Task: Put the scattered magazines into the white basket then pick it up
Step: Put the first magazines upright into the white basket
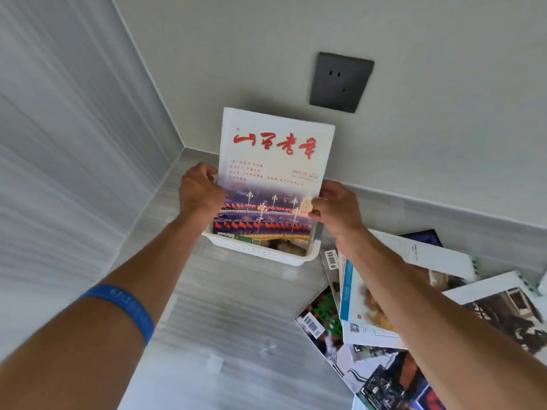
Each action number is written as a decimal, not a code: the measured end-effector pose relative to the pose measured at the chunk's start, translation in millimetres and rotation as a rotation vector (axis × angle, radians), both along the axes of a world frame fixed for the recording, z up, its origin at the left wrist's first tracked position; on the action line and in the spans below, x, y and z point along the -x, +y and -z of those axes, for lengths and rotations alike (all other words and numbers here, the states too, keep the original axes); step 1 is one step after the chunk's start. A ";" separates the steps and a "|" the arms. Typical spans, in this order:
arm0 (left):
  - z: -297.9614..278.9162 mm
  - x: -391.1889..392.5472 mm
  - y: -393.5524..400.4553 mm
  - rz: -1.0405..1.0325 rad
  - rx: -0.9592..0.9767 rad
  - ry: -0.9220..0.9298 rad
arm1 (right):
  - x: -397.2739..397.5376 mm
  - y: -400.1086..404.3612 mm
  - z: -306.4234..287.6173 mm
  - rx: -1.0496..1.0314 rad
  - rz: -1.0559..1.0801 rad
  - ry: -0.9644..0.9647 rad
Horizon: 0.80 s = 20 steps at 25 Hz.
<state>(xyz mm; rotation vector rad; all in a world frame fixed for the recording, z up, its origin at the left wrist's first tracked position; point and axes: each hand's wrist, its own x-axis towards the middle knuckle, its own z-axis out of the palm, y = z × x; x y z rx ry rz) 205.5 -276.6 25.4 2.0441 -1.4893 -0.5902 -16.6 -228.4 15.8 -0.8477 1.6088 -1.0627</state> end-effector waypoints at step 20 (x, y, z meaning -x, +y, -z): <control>78.8 277.9 233.5 1.096 -0.221 -0.397 | 200.6 261.5 76.6 -0.350 -0.715 1.185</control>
